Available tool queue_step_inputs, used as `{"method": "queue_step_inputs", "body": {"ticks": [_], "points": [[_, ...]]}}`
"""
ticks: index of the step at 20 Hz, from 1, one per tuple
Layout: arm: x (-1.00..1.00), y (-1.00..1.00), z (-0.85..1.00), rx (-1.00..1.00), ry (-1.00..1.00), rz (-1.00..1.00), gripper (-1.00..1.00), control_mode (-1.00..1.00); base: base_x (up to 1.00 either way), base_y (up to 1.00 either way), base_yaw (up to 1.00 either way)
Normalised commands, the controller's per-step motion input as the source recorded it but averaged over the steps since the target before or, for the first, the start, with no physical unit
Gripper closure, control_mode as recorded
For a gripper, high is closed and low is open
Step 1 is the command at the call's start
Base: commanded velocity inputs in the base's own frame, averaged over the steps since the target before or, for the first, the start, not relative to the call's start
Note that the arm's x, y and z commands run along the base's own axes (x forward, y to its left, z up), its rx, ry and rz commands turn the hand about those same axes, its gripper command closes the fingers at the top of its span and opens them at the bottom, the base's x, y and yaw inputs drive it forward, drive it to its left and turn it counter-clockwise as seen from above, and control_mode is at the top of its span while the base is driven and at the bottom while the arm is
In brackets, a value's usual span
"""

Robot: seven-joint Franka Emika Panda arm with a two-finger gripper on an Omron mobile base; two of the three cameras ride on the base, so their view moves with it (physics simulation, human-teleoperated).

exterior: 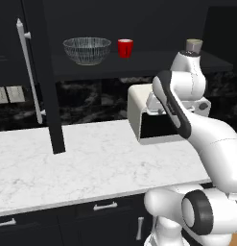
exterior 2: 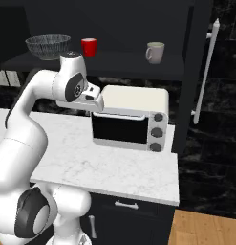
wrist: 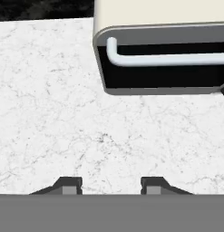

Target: Gather all objects into one cabinet and sort the glasses and bowls to opposite sides.

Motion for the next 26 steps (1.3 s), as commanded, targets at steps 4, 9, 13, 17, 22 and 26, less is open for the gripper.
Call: {"method": "queue_step_inputs", "body": {"ticks": [4,9,13,17,22,26], "points": [[0.0,0.0,0.0,0.0,0.0,0.0,-1.0,1.0,-0.05,0.0,0.0],[0.0,0.0,0.0,0.0,0.0,0.0,-1.0,1.0,-0.51,0.0,0.0],[0.0,0.0,0.0,0.0,0.0,0.0,-1.0,1.0,-0.77,0.0,0.02],[0.0,0.0,0.0,0.0,0.0,0.0,-1.0,1.0,-0.57,0.09,0.21],[0.0,0.0,0.0,0.0,0.0,0.0,-1.0,1.0,-0.16,0.2,0.37],[0.0,0.0,0.0,0.0,0.0,0.0,-1.0,1.0,0.0,0.28,0.46]]}}
